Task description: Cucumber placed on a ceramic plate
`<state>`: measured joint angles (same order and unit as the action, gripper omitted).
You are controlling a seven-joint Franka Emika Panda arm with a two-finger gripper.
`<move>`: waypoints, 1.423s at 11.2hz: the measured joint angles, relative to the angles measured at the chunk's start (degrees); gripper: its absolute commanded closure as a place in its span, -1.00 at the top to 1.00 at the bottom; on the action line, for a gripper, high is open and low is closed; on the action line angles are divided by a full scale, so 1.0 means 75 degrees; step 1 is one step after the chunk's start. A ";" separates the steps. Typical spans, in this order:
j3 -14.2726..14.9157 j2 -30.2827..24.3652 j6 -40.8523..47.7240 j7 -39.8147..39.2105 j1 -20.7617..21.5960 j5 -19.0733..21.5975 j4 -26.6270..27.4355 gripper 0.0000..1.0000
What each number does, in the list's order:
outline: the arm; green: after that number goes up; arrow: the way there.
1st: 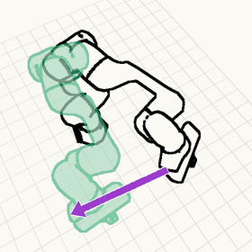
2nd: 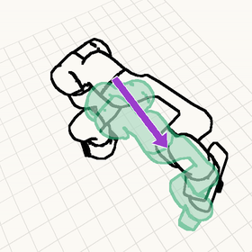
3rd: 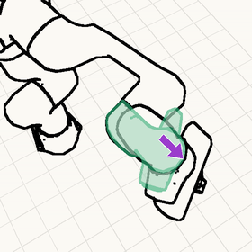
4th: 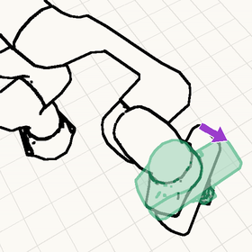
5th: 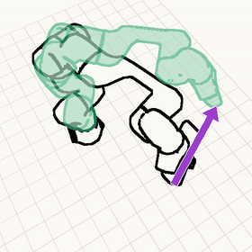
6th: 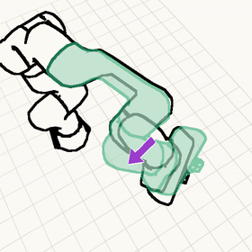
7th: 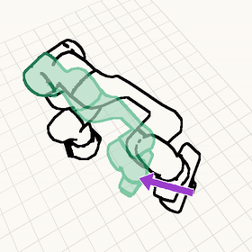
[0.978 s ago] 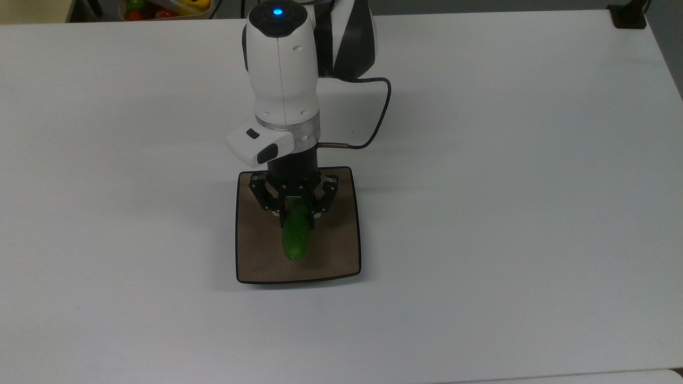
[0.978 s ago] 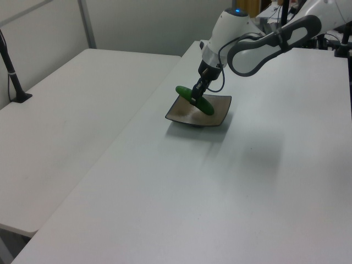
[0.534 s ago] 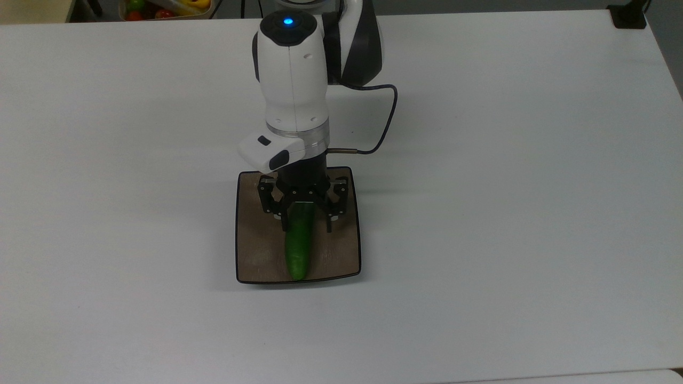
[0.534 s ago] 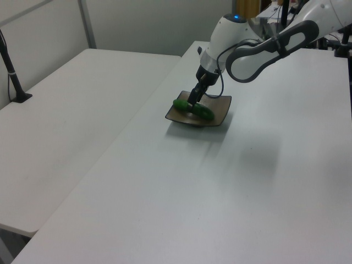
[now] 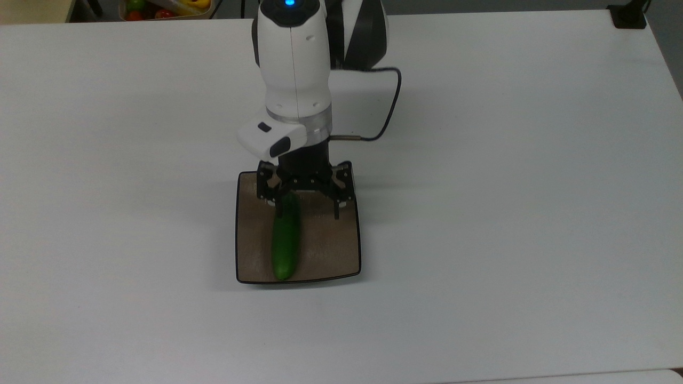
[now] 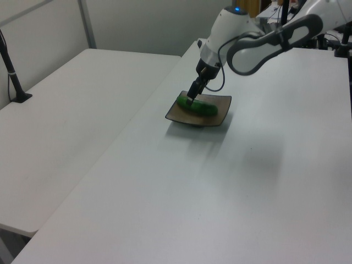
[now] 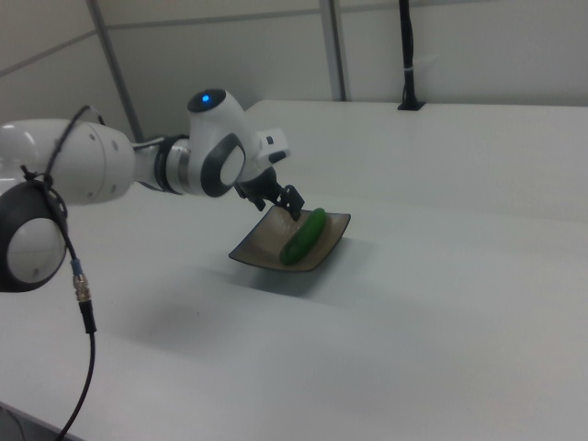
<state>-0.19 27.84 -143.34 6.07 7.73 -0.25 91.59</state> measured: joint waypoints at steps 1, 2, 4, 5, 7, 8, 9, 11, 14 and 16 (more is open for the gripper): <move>0.0005 -0.0309 0.0699 0.0000 -0.0004 0.0000 -0.0006 1.00; 0.0017 -0.0562 0.1196 0.0002 -0.0005 0.0000 -0.0007 1.00; 0.0084 -0.1153 0.2202 0.0006 -0.0023 0.0006 -0.0010 1.00; 0.0142 -0.1437 0.2657 0.0006 -0.0038 0.0017 -0.0007 1.00; 0.0261 -0.1977 0.3653 0.0006 -0.0087 0.0020 0.0011 1.00; 0.0289 -0.2125 0.4000 0.0006 -0.0101 0.0020 0.0019 1.00; 0.0313 -0.2255 0.4389 0.0006 -0.0105 0.0021 0.0020 1.00; 0.0350 -0.2668 0.5382 0.0012 -0.0138 0.0021 0.0025 1.00; 0.0354 -0.3410 0.6261 0.0012 -0.0226 0.0021 0.0196 1.00; 0.0355 -0.3745 0.6678 0.0012 -0.0230 0.0021 0.0305 1.00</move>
<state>2.47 -0.25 -93.25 6.16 6.01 -0.09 93.88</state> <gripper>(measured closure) 0.000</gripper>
